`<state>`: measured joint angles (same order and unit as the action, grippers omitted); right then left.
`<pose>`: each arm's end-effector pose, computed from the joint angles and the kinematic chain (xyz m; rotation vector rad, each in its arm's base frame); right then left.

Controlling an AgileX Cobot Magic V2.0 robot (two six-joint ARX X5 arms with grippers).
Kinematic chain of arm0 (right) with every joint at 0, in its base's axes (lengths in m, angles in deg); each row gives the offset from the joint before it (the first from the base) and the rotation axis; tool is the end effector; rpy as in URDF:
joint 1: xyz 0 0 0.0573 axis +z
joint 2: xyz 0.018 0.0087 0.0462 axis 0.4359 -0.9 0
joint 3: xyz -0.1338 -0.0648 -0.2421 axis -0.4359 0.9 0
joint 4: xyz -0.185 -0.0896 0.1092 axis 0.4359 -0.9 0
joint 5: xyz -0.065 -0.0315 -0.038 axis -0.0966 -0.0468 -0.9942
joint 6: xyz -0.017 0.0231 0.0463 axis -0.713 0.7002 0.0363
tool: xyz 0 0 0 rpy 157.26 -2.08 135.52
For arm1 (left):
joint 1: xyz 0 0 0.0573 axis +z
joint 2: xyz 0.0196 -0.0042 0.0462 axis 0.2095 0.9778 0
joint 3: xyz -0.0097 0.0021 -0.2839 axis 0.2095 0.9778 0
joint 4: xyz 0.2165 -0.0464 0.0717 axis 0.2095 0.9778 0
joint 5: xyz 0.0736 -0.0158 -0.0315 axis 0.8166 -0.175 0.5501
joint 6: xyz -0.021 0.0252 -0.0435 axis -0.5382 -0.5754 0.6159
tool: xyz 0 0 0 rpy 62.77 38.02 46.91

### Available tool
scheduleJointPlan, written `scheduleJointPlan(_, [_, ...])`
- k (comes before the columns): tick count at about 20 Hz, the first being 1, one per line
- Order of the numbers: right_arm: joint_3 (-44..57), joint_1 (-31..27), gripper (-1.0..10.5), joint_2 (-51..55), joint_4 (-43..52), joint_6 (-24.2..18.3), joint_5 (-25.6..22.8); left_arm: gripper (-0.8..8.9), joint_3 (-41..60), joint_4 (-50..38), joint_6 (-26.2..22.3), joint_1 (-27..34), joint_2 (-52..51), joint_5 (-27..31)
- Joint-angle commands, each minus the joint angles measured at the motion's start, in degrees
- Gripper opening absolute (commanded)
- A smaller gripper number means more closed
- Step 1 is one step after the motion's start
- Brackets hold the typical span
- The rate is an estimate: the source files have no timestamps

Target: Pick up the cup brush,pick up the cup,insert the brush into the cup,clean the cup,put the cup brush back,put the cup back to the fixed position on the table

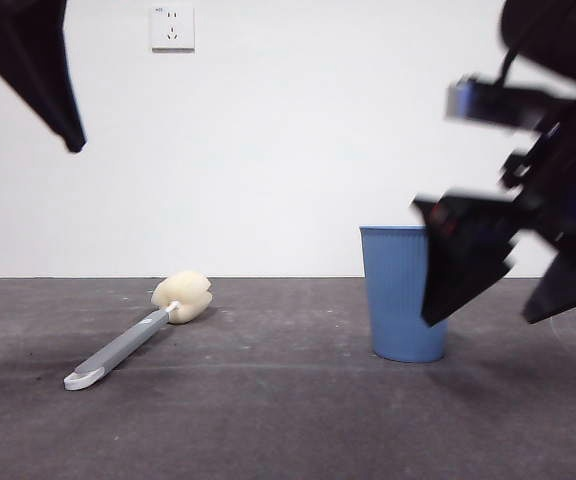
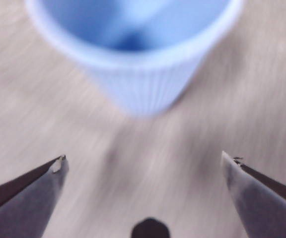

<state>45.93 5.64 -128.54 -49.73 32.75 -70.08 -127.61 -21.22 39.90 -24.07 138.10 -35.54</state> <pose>0.1712 0.1049 0.2065 -0.1731 0.8738 0.4831 0.1123 -0.0776 0.2817 -0.0746 0.8303 -0.3224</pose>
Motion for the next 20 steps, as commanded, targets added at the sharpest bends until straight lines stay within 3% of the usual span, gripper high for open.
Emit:
scheduleJointPlan(1, [0.2,0.2,5.6,8.5,-10.9,2.8,7.4,4.36,0.5,2.3,-3.4,-0.2,-0.1,-1.5])
scheduleJointPlan(4, [-0.8,0.2,5.6,18.4,-22.1,3.7,13.2,4.25,0.5,3.5,-5.4,-0.2,-0.1,-7.1])
scheduleJointPlan(6, [-2.3,0.2,4.6,23.7,-28.6,3.9,15.2,2.9,0.5,4.3,-6.8,-0.2,-0.1,-12.2])
scheduleJointPlan(8, [-4.7,0.2,2.9,27.3,-32.4,3.9,16.5,1.25,0.5,4.9,-7.6,-0.2,-0.1,-16.3])
scheduleJointPlan(10, [-7.1,0.2,0.1,29.4,-34.1,3.9,16.6,-0.16,0.5,4.9,-8.1,-0.2,-0.1,-17.7])
scheduleJointPlan(20, [-9.4,0.2,0.0,30.4,-33.4,4.9,16.0,-0.03,0.5,4.7,-8.1,-0.2,-0.1,-17.5])
